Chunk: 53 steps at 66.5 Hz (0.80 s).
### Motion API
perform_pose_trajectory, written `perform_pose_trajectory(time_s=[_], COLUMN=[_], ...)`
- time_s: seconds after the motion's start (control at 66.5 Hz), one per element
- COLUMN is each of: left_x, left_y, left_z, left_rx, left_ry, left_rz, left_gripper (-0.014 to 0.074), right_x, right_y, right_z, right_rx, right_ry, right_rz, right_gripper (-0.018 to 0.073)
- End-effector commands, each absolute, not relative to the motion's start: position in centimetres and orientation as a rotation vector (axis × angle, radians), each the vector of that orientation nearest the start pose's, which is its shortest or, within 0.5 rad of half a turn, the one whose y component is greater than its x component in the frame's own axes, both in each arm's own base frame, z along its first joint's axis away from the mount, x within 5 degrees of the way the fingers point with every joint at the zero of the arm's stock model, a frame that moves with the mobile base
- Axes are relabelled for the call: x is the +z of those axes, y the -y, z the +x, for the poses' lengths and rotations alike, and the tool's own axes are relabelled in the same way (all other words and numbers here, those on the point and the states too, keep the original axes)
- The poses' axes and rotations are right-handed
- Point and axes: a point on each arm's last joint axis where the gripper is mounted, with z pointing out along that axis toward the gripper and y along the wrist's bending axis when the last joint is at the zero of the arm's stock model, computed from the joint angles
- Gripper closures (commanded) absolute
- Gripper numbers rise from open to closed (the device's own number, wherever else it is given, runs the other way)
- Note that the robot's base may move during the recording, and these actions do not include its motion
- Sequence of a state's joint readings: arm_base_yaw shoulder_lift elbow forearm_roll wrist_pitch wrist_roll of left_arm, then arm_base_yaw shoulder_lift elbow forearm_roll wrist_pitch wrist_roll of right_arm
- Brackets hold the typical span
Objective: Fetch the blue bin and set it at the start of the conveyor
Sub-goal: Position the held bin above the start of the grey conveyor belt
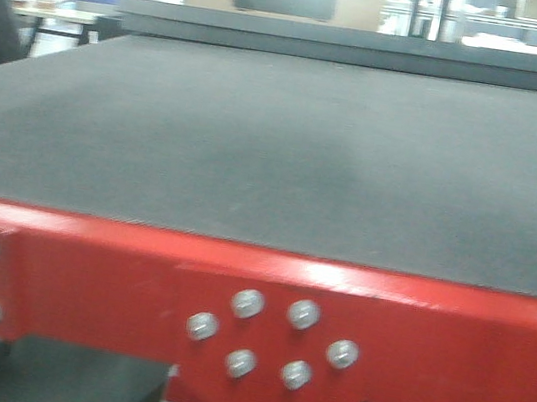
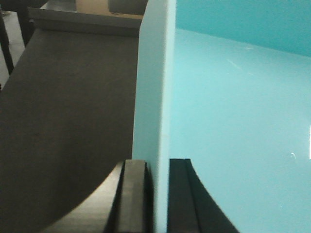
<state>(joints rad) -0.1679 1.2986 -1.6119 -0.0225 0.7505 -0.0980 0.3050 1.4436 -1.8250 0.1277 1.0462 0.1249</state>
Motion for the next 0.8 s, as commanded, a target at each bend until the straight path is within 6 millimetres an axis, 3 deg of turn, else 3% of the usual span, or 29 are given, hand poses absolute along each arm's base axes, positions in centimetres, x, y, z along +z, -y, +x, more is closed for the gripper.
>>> perform_pose_trajectory(time_s=[0.0,0.782], left_x=[50.62,50.62], left_y=[4.32,4.32], left_z=[25.88,25.88], left_rx=[-0.203,-0.203], left_ry=[-1.829,-1.829], left_rz=[0.050,0.050], left_gripper=[0.0707,0.0707], right_x=[49.97,49.97], right_y=[-8.72,-8.72], right_z=[27.22,27.22], right_rx=[0.308,0.308], right_ry=[-2.117,-2.117], right_rz=[-0.207,-0.207], right_gripper=[0.0711,0.0711])
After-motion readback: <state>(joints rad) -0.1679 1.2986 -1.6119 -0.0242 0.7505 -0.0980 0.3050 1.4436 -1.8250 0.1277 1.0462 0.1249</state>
